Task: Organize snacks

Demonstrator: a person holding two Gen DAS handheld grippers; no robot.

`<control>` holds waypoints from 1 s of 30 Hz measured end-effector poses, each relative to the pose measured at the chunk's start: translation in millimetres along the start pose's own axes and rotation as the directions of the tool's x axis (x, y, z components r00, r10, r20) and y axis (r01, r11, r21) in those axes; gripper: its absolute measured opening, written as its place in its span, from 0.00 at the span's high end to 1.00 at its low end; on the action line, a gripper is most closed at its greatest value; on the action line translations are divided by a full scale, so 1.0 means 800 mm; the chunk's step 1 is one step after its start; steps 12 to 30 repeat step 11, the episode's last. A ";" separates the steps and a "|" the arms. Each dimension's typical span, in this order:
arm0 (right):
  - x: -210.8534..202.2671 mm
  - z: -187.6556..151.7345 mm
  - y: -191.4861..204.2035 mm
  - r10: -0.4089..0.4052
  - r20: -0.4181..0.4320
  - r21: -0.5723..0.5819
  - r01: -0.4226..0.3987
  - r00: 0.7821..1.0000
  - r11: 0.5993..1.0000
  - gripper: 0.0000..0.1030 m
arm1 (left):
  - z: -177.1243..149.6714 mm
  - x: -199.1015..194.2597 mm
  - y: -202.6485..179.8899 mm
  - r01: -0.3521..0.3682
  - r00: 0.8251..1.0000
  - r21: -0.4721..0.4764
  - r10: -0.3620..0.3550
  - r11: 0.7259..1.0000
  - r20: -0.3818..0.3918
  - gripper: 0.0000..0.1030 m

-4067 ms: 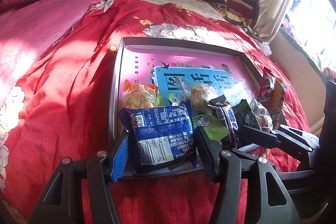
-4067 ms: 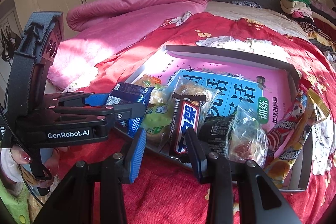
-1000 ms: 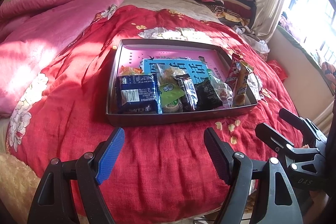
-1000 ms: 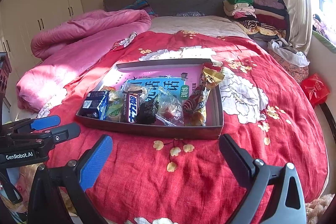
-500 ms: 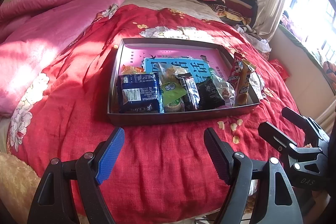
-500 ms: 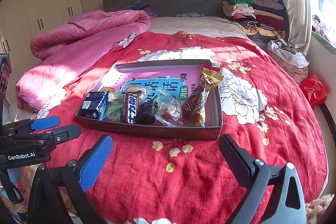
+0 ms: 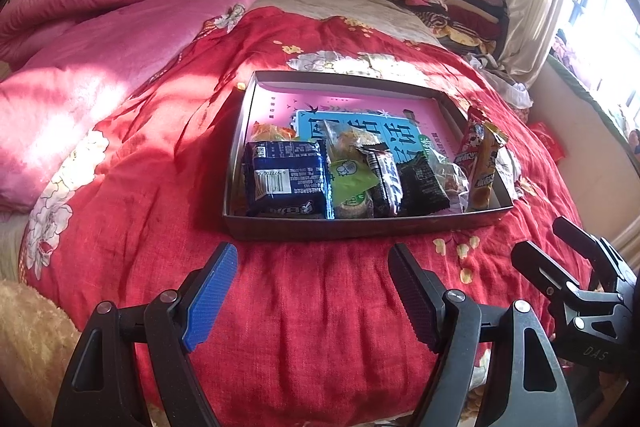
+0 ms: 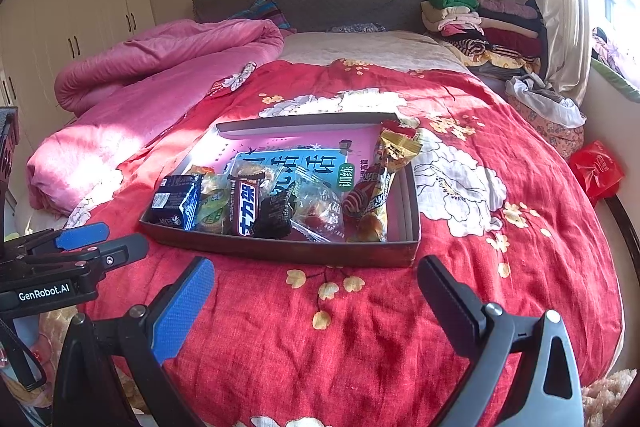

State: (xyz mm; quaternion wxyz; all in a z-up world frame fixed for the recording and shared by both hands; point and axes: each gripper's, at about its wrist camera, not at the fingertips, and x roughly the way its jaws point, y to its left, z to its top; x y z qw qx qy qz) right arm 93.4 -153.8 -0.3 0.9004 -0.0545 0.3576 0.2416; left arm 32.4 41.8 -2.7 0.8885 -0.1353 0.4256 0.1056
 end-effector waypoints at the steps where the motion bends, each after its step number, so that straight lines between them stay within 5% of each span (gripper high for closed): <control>1: 0.002 0.000 -0.001 0.001 -0.002 0.003 -0.001 1.000 1.000 0.01 | 0.002 0.004 0.004 -0.006 1.000 -0.015 0.006 1.000 -0.007 0.23; 8: 0.015 0.008 -0.027 -0.038 -0.005 0.063 0.039 0.999 0.997 0.01 | 0.018 0.027 0.041 -0.040 0.999 -0.122 0.037 0.992 -0.021 0.23; 11: 0.018 0.017 -0.056 -0.082 0.001 0.123 0.081 0.997 0.989 0.01 | 0.032 0.041 0.069 -0.107 0.994 -0.163 0.103 0.981 -0.031 0.23; 30: 0.018 0.017 -0.056 -0.082 0.001 0.123 0.081 0.997 0.989 0.01 | 0.032 0.041 0.069 -0.107 0.994 -0.163 0.103 0.981 -0.031 0.23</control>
